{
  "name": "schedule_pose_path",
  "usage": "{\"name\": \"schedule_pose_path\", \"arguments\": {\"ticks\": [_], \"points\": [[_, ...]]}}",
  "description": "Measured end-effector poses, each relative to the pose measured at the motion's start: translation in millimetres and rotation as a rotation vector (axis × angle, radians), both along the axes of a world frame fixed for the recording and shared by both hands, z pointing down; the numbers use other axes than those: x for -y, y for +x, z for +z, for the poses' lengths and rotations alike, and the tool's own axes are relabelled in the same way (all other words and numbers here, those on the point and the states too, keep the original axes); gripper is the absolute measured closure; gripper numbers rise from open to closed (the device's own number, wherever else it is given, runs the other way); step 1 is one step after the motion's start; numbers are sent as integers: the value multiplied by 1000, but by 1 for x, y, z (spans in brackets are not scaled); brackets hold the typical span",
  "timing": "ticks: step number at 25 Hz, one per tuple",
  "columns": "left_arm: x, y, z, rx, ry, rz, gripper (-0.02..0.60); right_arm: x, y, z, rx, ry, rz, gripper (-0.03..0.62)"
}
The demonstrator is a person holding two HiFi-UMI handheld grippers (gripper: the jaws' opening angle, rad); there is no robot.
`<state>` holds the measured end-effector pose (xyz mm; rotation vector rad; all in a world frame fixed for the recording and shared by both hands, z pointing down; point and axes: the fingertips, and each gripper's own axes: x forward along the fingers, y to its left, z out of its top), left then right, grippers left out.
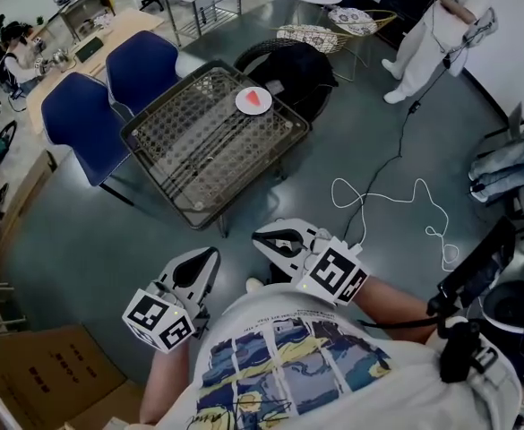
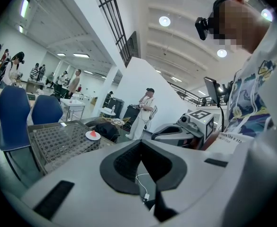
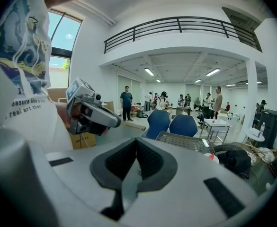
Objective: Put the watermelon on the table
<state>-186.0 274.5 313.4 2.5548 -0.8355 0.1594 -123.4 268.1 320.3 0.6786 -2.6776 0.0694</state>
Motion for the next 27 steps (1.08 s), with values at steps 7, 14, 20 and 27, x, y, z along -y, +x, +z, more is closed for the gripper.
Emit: {"name": "schedule_pose_path", "arguments": {"ticks": [7, 14, 20, 27], "points": [[-1, -4, 2, 2, -11, -6, 572, -2, -6, 1, -12, 3, -20, 583], [-2, -9, 8, 4, -19, -9, 572, -1, -12, 6, -22, -3, -23, 583], [-2, -14, 7, 3, -31, -19, 572, 0, -19, 2, -28, -9, -40, 583], [11, -25, 21, 5, -37, -35, 572, 14, -30, 13, -35, -9, -62, 583]]}}
